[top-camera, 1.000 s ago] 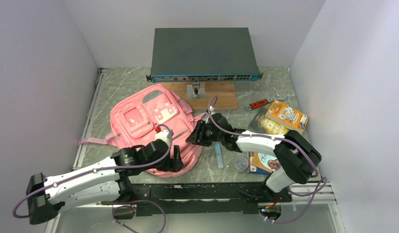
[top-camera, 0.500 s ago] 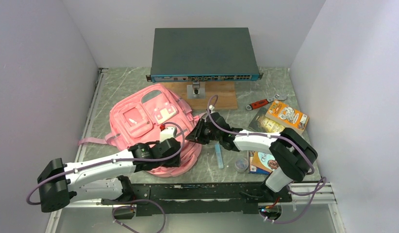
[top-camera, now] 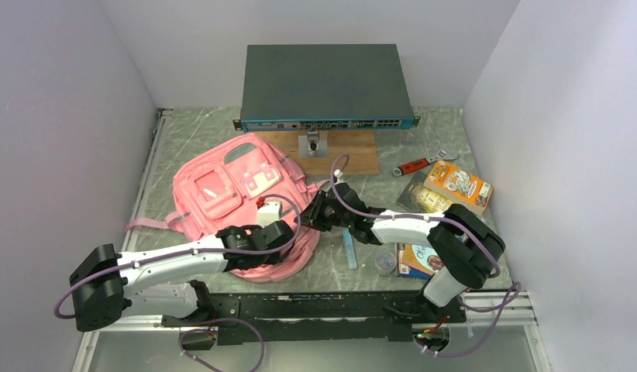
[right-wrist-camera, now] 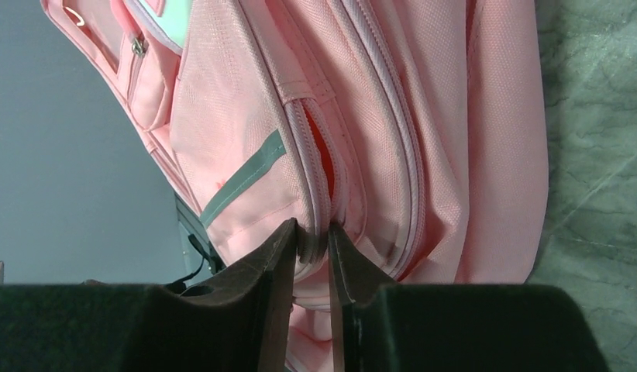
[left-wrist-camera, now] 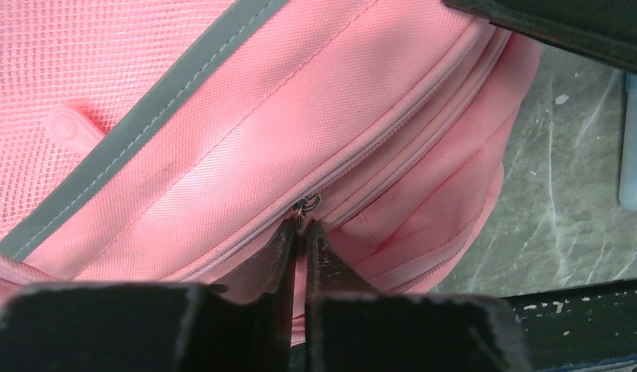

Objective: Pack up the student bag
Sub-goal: Unzip the student bag at the center of the board.

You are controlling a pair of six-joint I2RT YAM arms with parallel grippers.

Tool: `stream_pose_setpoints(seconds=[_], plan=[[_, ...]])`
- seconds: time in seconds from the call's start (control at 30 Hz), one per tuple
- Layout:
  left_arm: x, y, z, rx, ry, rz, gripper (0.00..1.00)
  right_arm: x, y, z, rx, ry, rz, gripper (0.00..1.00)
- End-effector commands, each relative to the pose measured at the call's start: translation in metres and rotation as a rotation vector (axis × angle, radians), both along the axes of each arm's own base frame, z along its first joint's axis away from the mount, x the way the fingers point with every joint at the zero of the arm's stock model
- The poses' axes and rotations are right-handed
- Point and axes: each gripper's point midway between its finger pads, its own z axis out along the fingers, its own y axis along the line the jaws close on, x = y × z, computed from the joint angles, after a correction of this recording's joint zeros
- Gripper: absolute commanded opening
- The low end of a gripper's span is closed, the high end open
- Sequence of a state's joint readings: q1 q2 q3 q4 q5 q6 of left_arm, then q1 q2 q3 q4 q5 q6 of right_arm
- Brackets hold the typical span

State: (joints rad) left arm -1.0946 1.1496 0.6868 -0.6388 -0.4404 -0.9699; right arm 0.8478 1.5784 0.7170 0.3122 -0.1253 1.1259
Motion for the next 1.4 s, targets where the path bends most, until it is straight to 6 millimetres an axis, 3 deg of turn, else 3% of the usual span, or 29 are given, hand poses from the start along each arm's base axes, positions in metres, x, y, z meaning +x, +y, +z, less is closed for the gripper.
stream_pose_setpoints(seconds=[0.0, 0.07, 0.17, 0.23, 0.4, 0.63, 0.9, 1.07, 1.23, 1.37], plan=[[0.009, 0.014, 0.016, 0.036, -0.059, 0.06, 0.02, 0.011, 0.009, 0.021, 0.091, -0.059, -0.028, 0.27], [0.009, 0.016, 0.02, 0.046, -0.061, 0.041, 0.0, 0.01, 0.014, 0.024, 0.108, -0.065, 0.0, 0.33], [0.009, 0.012, 0.025, 0.04, -0.065, 0.02, 0.0, 0.006, 0.025, 0.026, 0.14, -0.066, 0.045, 0.34], [0.01, 0.013, 0.026, 0.053, -0.067, 0.025, 0.0, 0.007, 0.025, 0.022, 0.15, -0.05, 0.047, 0.26], [0.007, 0.044, 0.014, 0.209, -0.023, 0.171, 0.0, 0.02, 0.003, 0.031, 0.191, -0.057, 0.001, 0.0], [-0.009, 0.082, 0.005, 0.461, 0.062, 0.282, 0.0, 0.025, -0.022, 0.039, 0.217, -0.075, 0.055, 0.0], [-0.001, 0.063, 0.013, 0.169, 0.009, 0.164, 0.0, 0.037, -0.045, 0.043, 0.171, -0.112, 0.094, 0.0], [0.007, 0.081, 0.012, 0.024, 0.043, 0.215, 0.0, 0.045, -0.052, 0.041, 0.174, -0.107, 0.118, 0.0], [0.0, 0.107, 0.011, 0.039, 0.12, 0.331, 0.0, 0.056, -0.068, 0.041, 0.169, -0.113, 0.088, 0.0], [-0.006, 0.113, 0.011, 0.054, 0.139, 0.372, 0.0, 0.064, -0.073, 0.041, 0.164, -0.116, 0.097, 0.0]])
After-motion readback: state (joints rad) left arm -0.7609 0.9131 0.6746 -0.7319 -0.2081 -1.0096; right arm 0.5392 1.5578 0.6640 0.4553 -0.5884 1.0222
